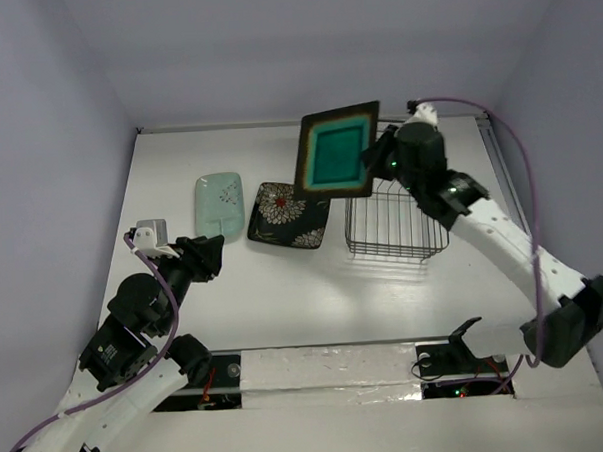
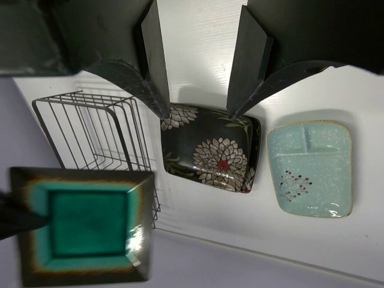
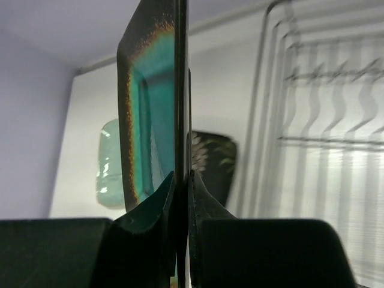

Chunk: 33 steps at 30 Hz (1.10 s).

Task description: Unload the plates from the dish rack

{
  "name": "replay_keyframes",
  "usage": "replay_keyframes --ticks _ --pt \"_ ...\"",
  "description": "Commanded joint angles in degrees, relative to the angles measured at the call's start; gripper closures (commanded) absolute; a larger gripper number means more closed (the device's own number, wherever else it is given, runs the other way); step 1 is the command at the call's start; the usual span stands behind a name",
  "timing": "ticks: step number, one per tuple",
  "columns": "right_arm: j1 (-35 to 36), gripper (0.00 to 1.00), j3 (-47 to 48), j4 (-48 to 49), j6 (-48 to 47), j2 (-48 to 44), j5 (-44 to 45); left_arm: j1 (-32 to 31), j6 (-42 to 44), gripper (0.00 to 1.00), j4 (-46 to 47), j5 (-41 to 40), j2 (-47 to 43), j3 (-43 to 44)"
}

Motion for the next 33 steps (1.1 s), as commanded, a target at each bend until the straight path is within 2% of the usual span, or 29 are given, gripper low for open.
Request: replay_keyframes --ticks 1,6,14,23,33 --pt "5.23 1.0 -3.86 32.6 17.78 2.3 -0.61 0.42 -0.22 0.6 2.16 -0.81 0.46 -0.4" --pt "10.87 1.0 -4.13 38.23 26.38 10.38 7.65 0.42 -0.31 0.6 2.16 -1.08 0.28 -0.4" --pt "13.95 1.0 -4.47 43.86 35.45 23.13 9.58 0.42 -0.4 0.6 1.98 -1.08 -0.25 -0.4" --pt "13.95 1.0 -9.66 47.99 38.18 23.93 12.4 0.42 -0.22 0.6 2.25 -0.64 -0.33 -0.4" --pt "13.95 1.0 -13.71 48.0 36.16 24.9 10.03 0.42 -0.13 0.6 2.25 -0.73 -0.51 -0.4"
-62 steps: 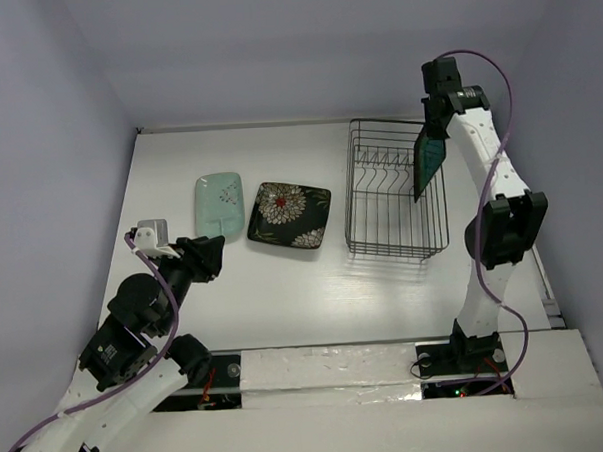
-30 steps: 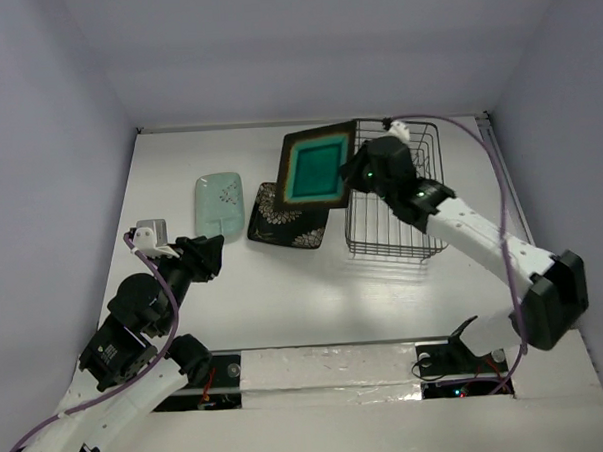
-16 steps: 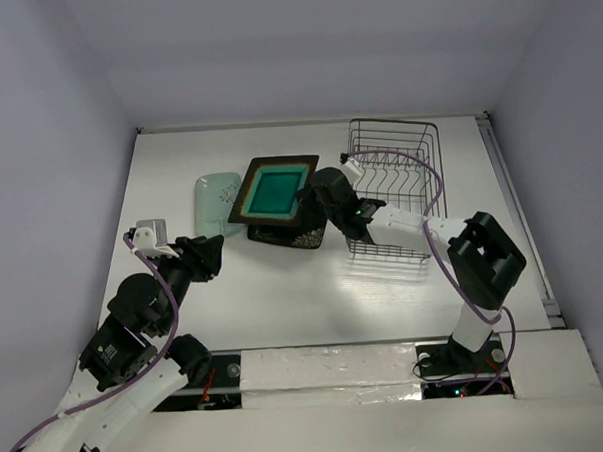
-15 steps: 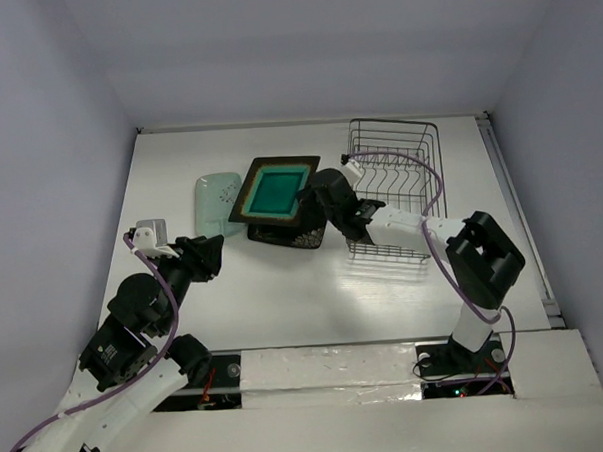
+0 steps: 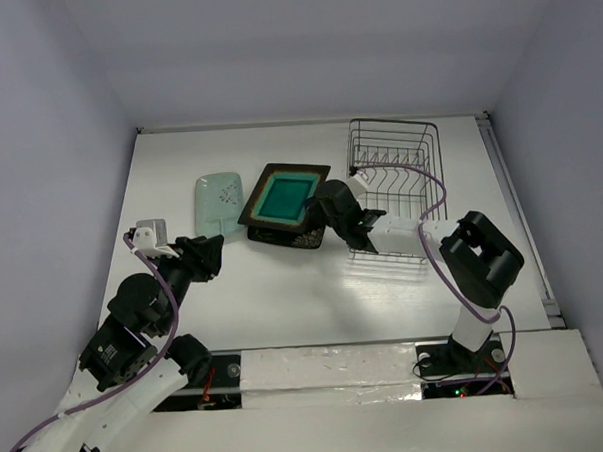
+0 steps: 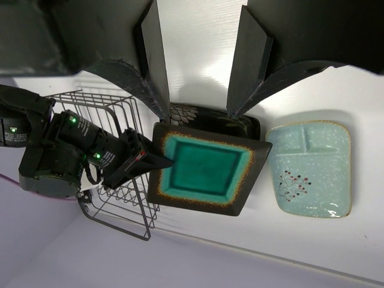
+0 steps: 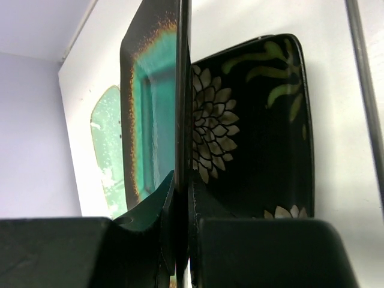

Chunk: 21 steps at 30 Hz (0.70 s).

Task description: Unload the plates from the dish rack

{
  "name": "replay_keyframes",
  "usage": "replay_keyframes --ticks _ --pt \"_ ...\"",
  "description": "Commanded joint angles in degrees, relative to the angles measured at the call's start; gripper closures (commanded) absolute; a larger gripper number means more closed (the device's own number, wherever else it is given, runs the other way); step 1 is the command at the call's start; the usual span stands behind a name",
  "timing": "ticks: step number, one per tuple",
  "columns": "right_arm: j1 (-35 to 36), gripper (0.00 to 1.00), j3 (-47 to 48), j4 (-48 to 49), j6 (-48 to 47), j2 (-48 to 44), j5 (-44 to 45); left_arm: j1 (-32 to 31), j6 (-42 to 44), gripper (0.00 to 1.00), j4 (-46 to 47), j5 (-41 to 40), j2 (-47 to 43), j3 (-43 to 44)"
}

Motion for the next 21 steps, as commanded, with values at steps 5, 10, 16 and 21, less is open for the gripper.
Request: replay_keyframes --ticks 5,10,16,21 --pt "-0.43 1.0 -2.14 17.24 2.2 -3.54 -1.23 0.42 -0.09 0.6 2.2 -0.51 -0.6 -0.4" --pt "-1.57 1.0 -3.81 16.29 1.05 -3.36 -3.43 0.42 0.0 0.6 2.2 -0.42 -0.6 -0.4" --pt "-2.1 0.64 -4.16 13.13 -0.44 -3.28 -5.89 0.42 -0.09 0.6 2.2 -0.51 -0.51 -0.4" --pt "-2.63 0.37 -1.79 6.98 -3.42 -3.1 -7.65 0.42 -0.26 0.6 2.12 -0.51 -0.77 -0.4"
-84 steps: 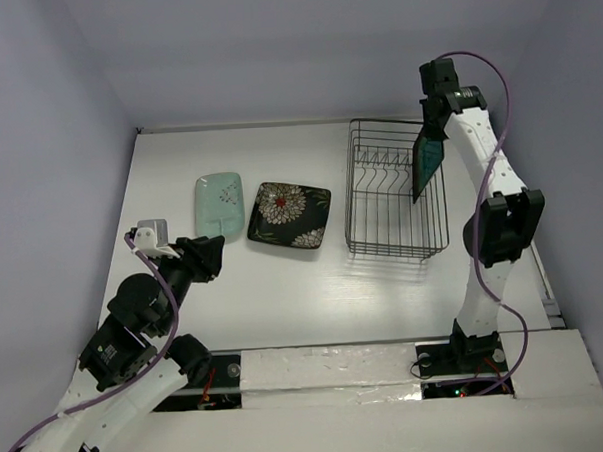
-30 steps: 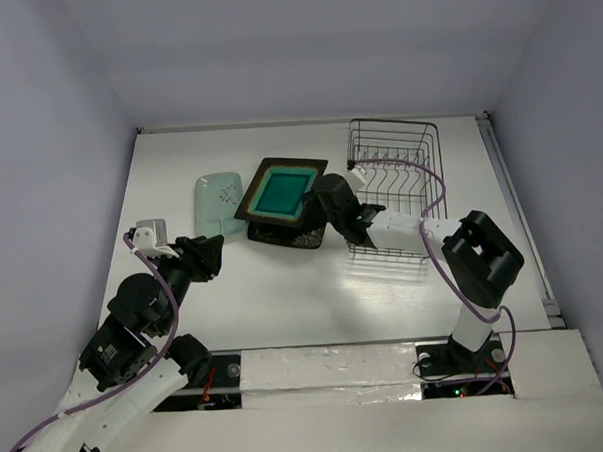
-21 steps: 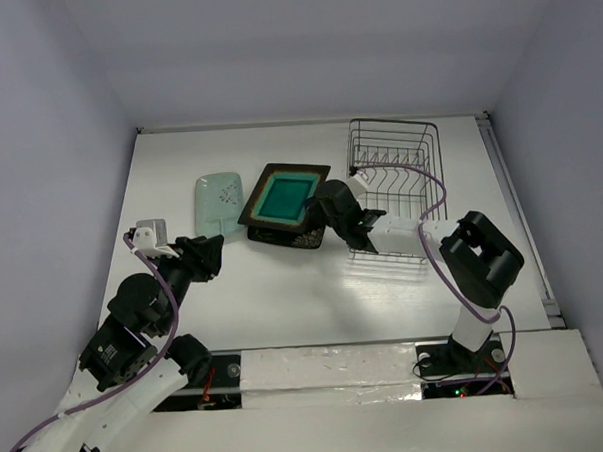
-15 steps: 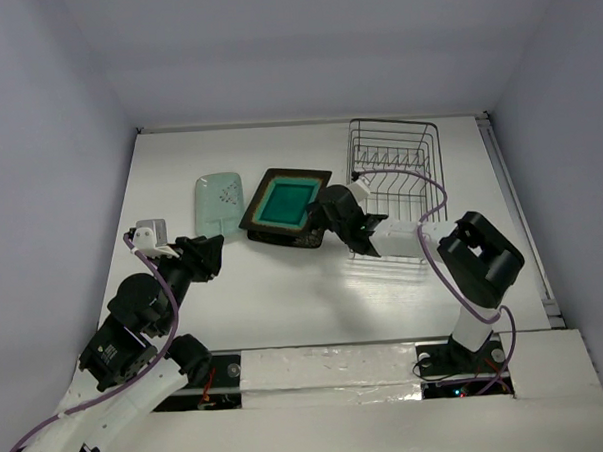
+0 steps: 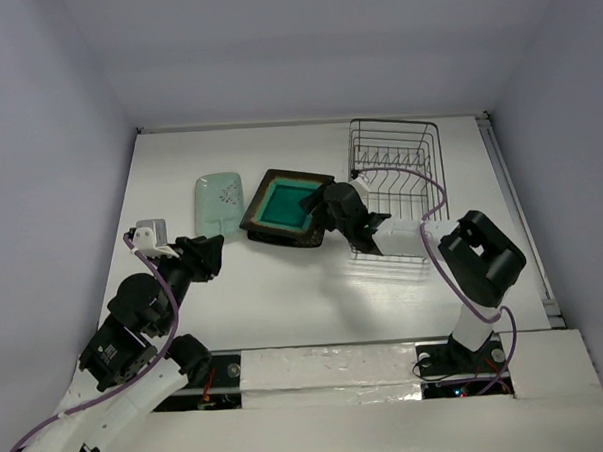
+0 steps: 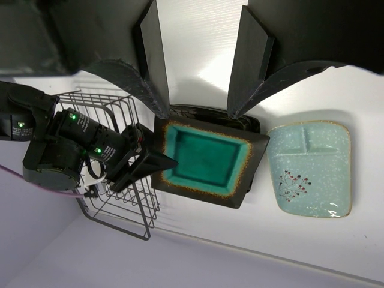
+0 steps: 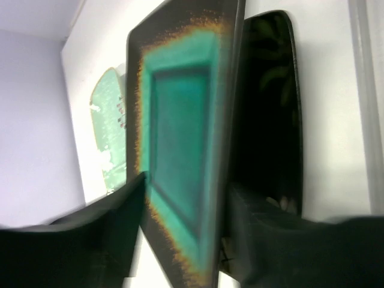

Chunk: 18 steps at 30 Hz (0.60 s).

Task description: Unload the plates from the dish rack

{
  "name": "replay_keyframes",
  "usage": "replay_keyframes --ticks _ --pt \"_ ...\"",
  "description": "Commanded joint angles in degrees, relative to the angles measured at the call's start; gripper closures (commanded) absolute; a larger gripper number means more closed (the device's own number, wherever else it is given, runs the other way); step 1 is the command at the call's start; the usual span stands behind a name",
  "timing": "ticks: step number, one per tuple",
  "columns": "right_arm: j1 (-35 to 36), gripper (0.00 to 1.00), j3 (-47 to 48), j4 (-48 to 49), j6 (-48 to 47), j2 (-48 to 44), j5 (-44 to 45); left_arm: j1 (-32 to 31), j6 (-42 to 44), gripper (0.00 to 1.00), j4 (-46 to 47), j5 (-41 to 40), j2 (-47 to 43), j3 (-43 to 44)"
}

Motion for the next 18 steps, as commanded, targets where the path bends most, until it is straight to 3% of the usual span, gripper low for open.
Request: replay_keyframes --ticks 1,2,6,9,13,14,18 --pt "-0.38 0.32 3.28 0.31 -2.82 -3.08 -0.81 0.42 -0.27 0.6 2.18 -0.51 -0.75 -0.4" --pt "-0.38 0.23 3.89 -1.7 -3.43 -3.16 -0.81 0.42 -0.27 0.6 2.01 -0.59 -0.84 -0.4" --pt "-0.38 0.01 5.74 -6.37 -7.29 -3.34 -0.37 0.42 -0.35 0.59 2.01 -0.68 -0.93 -0.4" --pt "-0.38 0.0 7.84 -11.2 -10.89 -2.99 0.06 0.42 -0.35 0.49 2.09 -0.86 -0.84 -0.4" --pt "-0.38 0.0 13.02 -19.1 -15.82 -2.11 1.12 0.42 -0.44 0.29 1.92 -0.86 -1.1 -0.4" --pt "-0.38 0.0 13.73 -21.21 -17.05 -1.85 0.95 0.42 -0.44 0.19 1.92 -0.86 -1.19 -0.4" --pt "-0.38 0.0 17.86 -28.87 -22.67 -1.58 2.0 0.42 -0.53 0.01 2.0 -0.95 -1.28 -0.32"
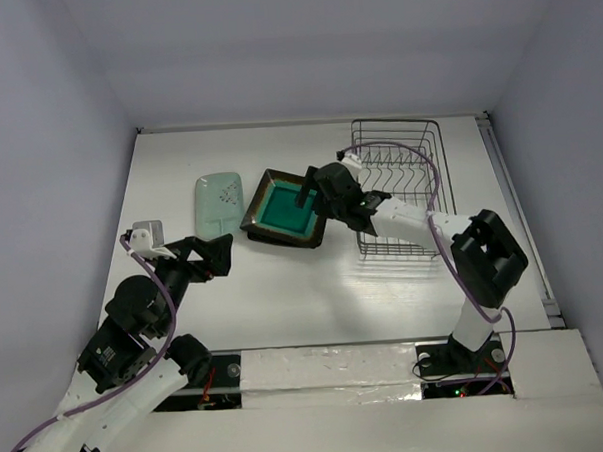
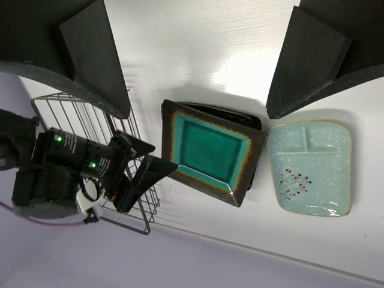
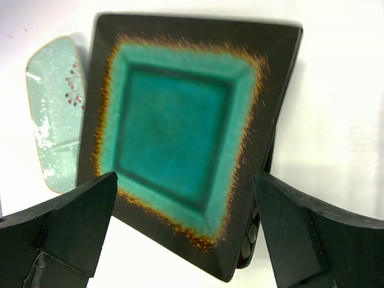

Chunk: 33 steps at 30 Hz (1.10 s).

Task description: Unload the plates from the dish rack

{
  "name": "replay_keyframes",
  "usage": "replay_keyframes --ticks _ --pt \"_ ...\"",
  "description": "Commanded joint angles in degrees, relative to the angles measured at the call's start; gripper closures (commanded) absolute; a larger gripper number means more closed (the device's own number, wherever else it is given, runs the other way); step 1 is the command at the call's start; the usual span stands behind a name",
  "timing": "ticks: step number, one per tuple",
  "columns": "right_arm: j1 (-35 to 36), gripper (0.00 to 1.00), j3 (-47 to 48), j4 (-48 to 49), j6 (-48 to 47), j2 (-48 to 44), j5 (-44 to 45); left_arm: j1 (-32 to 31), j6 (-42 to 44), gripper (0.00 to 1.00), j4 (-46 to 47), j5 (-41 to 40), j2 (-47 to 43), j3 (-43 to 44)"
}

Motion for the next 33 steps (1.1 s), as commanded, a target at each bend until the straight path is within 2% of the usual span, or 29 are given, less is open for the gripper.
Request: replay_keyframes --ticks 1,2,5,6,7,9,10,12,16,17,18,20,21,23,24,28,33 --pt "-0.33 0.0 5.5 -7.06 -7.16 -1.23 2.5 0.42 0.0 0.01 1.98 -0.62 -0.58 -0.31" --pt "-0.33 0.0 5.77 -8.47 -7.87 -1.67 2.85 0.42 0.0 0.01 1.98 -0.71 -0.58 -0.31" --pt "-0.33 0.13 6.91 -9.71 -10.42 -3.95 1.54 0.42 0.08 0.01 2.16 -0.97 -0.49 -0.23" --pt "0.19 0.39 7.52 -9.71 -11.99 -5.44 0.32 0.42 0.0 0.01 2.07 -1.06 -0.49 -0.23" --pt "0.8 0.56 7.79 -9.71 -12.61 -6.32 0.14 0.42 0.0 0.01 2.07 -1.15 -0.4 -0.14" --pt "0.81 1.0 7.96 -9.45 -14.54 -8.52 -0.48 0.42 0.0 0.01 2.07 -1.23 -0.32 -0.05" --pt "1.42 1.0 7.44 -8.93 -15.25 -11.66 -0.57 0.42 0.08 0.01 2.16 -1.15 -0.32 0.12" --pt "1.42 1.0 5.95 -6.38 -17.44 -16.06 -0.48 0.42 0.34 0.01 2.59 -0.88 -0.32 0.21" --pt "1.95 1.0 1.12 -4.44 -21.75 -29.68 2.14 0.42 0.87 0.01 2.86 -0.18 0.73 1.26" --pt "1.95 1.0 -0.54 -4.44 -22.98 -35.45 2.59 0.42 1.05 0.01 2.95 -0.09 1.0 1.88" --pt "1.95 0.92 -1.26 -4.44 -24.99 -38.38 3.38 0.42 1.14 0.01 3.21 0.17 1.18 2.14" --pt "1.95 0.64 -3.18 -4.7 -26.85 -46.44 4.26 0.42 1.4 0.01 3.39 0.35 2.05 3.54" --pt "1.95 0.31 -3.81 -5.05 -27.9 -48.93 5.13 0.42 1.58 0.01 3.48 0.61 2.41 4.16" --pt "1.95 0.03 -4.69 -5.93 -28.61 -53.42 7.33 0.42 2.19 0.01 3.74 0.7 3.02 5.22" --pt "1.95 0.0 -5.56 -6.63 -29.22 -57.27 8.12 0.42 2.45 0.01 4.0 0.61 3.2 6.35" --pt "1.95 0.0 -10.13 -5.15 -29.85 -65.37 8.22 0.42 3.42 0.01 5.41 0.26 2.68 7.86" --pt "1.95 0.03 -15.06 -3.47 -28.79 -69.26 9.1 0.42 3.51 0.01 6.99 0.26 1.36 6.81"
